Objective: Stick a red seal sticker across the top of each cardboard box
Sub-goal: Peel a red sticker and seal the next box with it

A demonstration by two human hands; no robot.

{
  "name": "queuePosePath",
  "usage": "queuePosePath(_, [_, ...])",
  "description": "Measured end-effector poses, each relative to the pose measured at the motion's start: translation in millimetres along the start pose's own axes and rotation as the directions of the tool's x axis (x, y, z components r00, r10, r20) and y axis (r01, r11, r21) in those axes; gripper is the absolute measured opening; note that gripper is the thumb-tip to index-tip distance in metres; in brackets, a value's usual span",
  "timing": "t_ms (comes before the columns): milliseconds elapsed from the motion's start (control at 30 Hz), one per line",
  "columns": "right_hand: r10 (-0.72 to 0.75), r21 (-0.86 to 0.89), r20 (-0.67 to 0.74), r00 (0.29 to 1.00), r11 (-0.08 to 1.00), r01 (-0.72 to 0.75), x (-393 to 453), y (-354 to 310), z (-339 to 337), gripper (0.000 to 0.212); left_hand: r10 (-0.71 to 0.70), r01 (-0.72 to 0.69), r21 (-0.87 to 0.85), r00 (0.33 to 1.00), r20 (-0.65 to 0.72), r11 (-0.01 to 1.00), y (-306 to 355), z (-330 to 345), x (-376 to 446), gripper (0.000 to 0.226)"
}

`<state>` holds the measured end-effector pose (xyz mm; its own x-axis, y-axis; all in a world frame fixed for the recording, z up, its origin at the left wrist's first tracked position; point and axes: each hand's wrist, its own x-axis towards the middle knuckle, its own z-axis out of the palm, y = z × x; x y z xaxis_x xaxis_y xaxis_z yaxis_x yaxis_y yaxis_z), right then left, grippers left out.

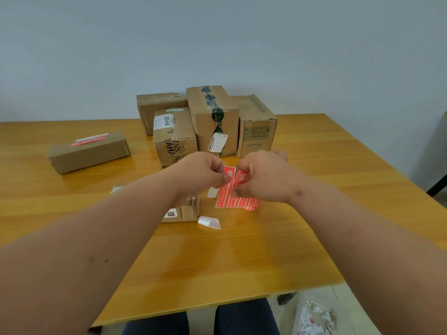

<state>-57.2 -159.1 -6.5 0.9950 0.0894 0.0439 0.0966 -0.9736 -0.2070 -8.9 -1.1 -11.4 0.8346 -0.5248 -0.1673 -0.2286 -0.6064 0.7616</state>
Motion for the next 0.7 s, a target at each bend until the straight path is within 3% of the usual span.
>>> queuePosePath(167, [0.032,0.008,0.060,0.998,0.999,-0.033,-0.1,0.7,-2.7,0.029,0.027,-0.026,-0.054,0.999,0.020,0.998,0.8,-4.5,-3.2,0.006])
queuePosePath(367, [0.041,0.048,0.057,0.998,0.998,-0.043,0.4,0.7,0.5,0.022,0.027,-0.030,0.065,0.999,0.045,0.997,5.2,-0.7,-4.4,0.023])
queuePosePath(467, [0.034,0.047,0.048,0.998,0.998,-0.036,0.2,1.3,1.7,0.027,0.032,-0.036,0.122,0.999,0.036,0.992,7.3,3.0,-4.0,0.019])
queuePosePath(600, [-0.012,0.014,-0.008,1.000,1.000,0.013,0.6,2.9,1.8,0.035,0.006,-0.006,0.083,1.000,0.006,0.997,4.6,4.3,0.1,0.021])
queuePosePath(700, [-0.017,0.026,-0.040,0.999,1.000,0.018,0.2,4.6,3.8,0.028,0.000,0.000,0.009,1.000,0.026,1.000,2.4,1.8,-0.5,0.028])
